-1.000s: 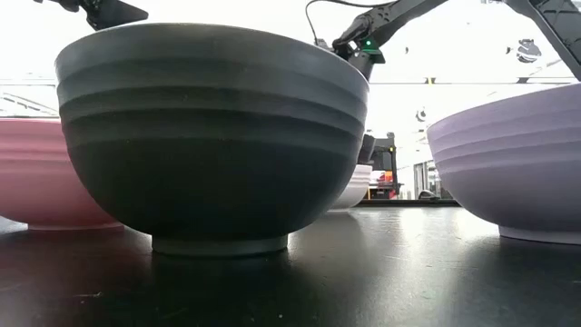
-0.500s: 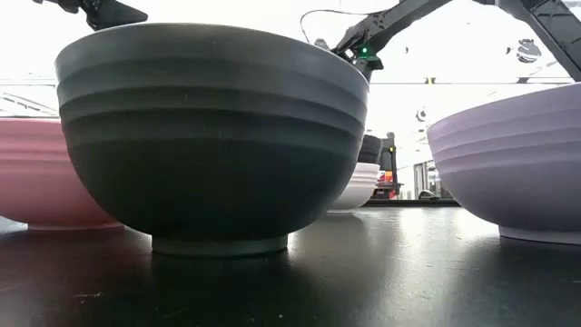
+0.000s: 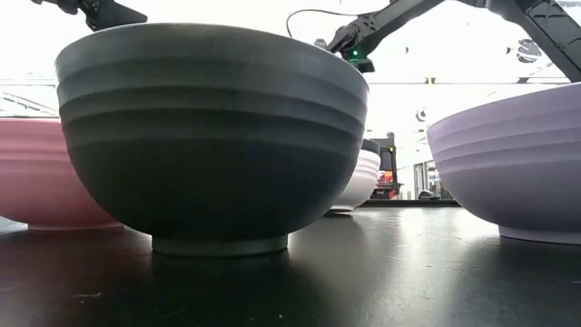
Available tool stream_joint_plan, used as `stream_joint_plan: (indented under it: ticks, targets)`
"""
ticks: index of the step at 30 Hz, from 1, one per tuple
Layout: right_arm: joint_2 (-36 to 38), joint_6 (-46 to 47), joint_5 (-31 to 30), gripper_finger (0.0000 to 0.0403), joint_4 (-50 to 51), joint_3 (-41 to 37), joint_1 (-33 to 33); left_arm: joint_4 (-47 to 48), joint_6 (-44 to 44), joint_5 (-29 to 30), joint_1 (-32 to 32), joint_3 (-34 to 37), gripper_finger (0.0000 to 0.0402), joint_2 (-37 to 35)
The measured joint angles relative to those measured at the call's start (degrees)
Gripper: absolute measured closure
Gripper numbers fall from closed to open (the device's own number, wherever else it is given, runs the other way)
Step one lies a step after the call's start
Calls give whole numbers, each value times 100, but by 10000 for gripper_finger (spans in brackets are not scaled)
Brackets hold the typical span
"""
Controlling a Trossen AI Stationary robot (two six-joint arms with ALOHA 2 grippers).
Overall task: Nest bowls inside each other
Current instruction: Stack the middle black bowl on top of the white bowl
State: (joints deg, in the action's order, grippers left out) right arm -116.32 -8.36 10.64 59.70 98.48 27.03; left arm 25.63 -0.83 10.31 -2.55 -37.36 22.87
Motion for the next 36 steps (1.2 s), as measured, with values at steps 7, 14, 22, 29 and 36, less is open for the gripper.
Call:
stream_joint_plan:
  ticks: [7,14,22,29,36]
  targets:
    - [64,191,-481,403,-8,0,-308,113,138,-3,-1,2,89,0]
    - [62,323,-444,403,-131,0,-564,137,210,-184,-1,2,89,0]
    - [55,492,-451,403,-57,-2,-777,138,213,-260,-2,2,89,0]
    - [72,610,-470,403,48,-37,-820,170,226,-260,0,2,89,0]
    - [647,597,-285,403,-1243,-993,-800,177,224,-258,-2,2,89,0]
